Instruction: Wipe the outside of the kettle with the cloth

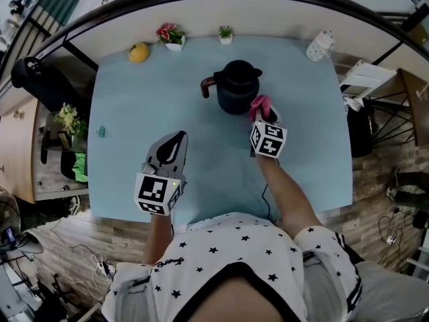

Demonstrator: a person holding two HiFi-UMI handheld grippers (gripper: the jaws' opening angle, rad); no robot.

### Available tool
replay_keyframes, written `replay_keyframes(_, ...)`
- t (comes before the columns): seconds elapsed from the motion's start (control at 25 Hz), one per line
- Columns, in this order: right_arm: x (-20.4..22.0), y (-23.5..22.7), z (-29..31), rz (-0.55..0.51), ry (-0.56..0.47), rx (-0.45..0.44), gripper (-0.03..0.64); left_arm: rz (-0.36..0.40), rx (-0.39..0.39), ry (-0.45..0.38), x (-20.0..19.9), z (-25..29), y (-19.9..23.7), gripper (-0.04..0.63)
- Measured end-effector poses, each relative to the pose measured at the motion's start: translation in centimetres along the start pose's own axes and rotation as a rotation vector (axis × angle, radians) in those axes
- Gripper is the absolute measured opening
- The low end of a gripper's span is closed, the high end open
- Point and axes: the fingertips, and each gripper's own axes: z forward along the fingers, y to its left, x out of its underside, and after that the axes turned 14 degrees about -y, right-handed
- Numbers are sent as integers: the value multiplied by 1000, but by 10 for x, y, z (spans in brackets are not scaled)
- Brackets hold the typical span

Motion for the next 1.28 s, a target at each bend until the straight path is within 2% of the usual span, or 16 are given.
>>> replay_keyframes(0.44,3,-17,18,11,21,24,60,16,-25,14,3,2,8,31)
replay_keyframes(0.56,3,-20,16,16,23,24,60,-7,-21,-3,1,2,6,31)
replay_keyframes(0.76,-1,-28,5,32,22,42,60,-53,-26,-29,-3,0,8,31)
replay_keyframes(1.28,-40,-55,-51,133,-41,18,60,-41,-33,-65,-16,-8,6,31)
